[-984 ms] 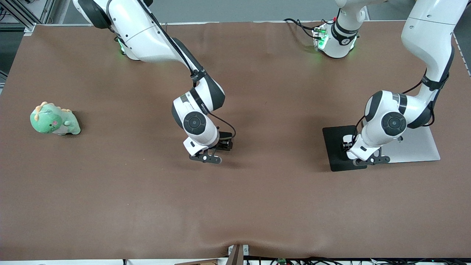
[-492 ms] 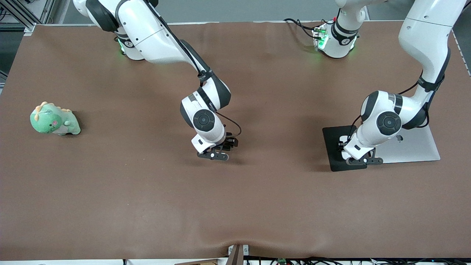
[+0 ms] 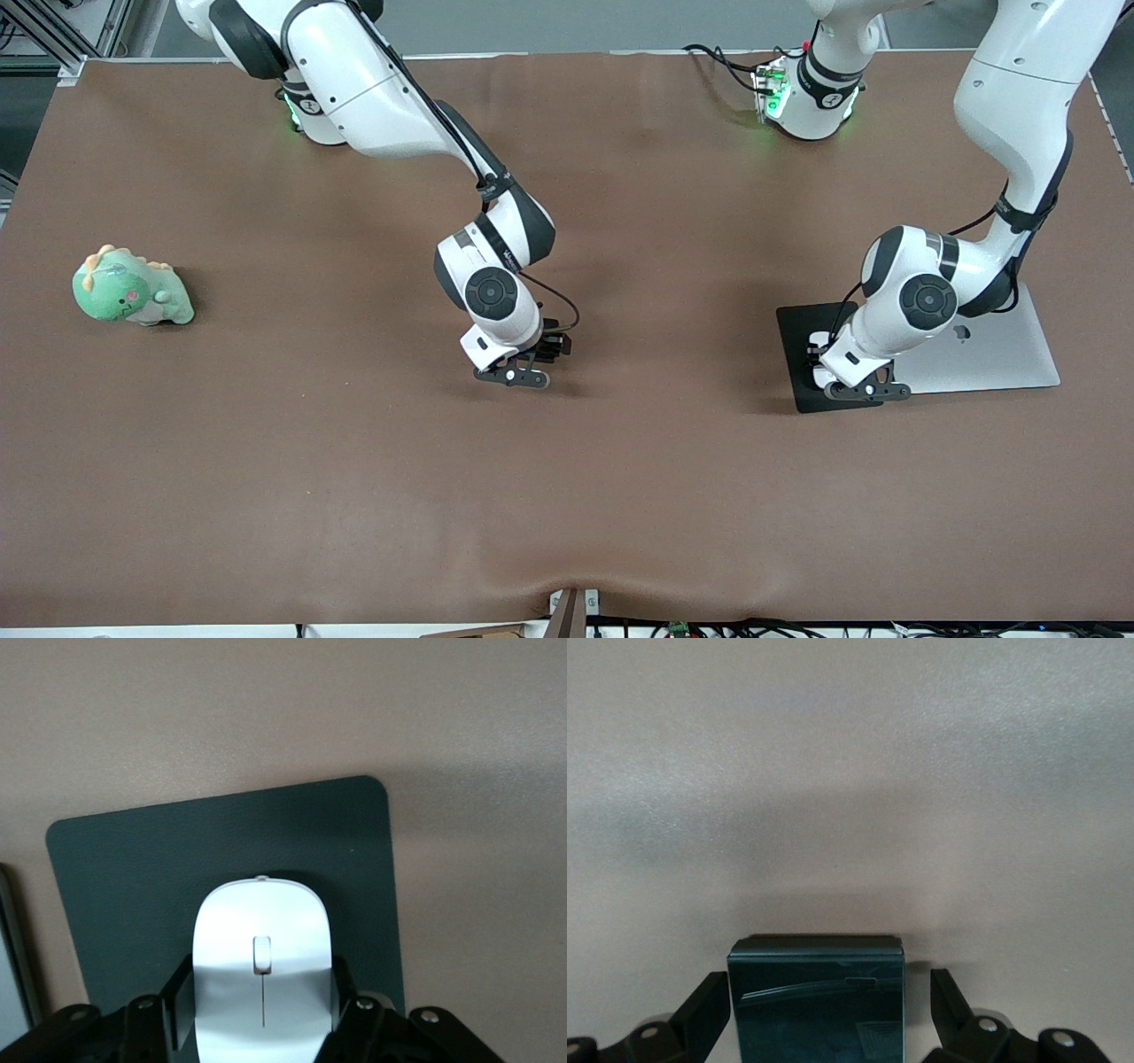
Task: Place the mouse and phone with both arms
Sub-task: 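Release the mouse and withdraw the left gripper while the right gripper carries the phone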
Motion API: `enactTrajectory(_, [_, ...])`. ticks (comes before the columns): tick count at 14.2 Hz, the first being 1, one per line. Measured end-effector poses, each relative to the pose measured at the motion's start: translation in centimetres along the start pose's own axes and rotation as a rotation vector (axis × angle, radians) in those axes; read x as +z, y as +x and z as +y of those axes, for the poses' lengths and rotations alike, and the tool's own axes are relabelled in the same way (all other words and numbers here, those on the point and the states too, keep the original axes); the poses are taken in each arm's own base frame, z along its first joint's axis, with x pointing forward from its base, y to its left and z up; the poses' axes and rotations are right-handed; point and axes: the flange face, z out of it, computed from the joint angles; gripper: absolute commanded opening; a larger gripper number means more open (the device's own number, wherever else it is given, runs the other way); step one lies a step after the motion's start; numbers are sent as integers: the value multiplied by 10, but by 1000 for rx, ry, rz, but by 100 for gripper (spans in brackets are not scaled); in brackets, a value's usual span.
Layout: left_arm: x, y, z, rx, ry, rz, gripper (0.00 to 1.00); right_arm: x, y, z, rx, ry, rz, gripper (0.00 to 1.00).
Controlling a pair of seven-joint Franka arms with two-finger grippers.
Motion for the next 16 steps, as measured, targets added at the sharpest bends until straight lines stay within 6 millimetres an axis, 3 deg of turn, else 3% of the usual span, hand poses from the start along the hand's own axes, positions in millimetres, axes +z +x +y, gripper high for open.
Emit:
enactTrajectory(2, [0, 1, 0, -1, -1, 3, 100, 5, -1, -1, 0, 1, 2, 95])
enactTrajectory(3, [-2, 3, -1, -2, -1, 9, 100, 6, -3, -2, 3, 1, 3, 62])
enactTrajectory(4, [-6, 5, -1, -4, -1, 17, 100, 6, -4, -4, 4, 3, 7, 35])
enactTrajectory(5, [-13, 9, -3, -6, 0, 32, 100, 5, -4, -6, 4, 9, 13, 20])
enactTrajectory(7, [-42, 18, -8, -13, 14, 77, 100, -1, -3, -9, 1, 15, 25, 17])
enactTrajectory(9, [-90, 26, -11, -19, 50, 102, 100, -12, 4, -11, -6, 32, 49, 15])
enactTrajectory(10, [-120, 29, -13, -24, 75, 106, 100, -20, 11, -9, -15, 38, 61, 10])
enactTrajectory(13, [-222, 34, -16, -60, 148, 84, 100, -42, 32, 11, -11, 36, 62, 10])
enactTrajectory(16, [-324, 24, -10, -111, 155, 22, 100, -43, 35, 16, -5, 32, 55, 11])
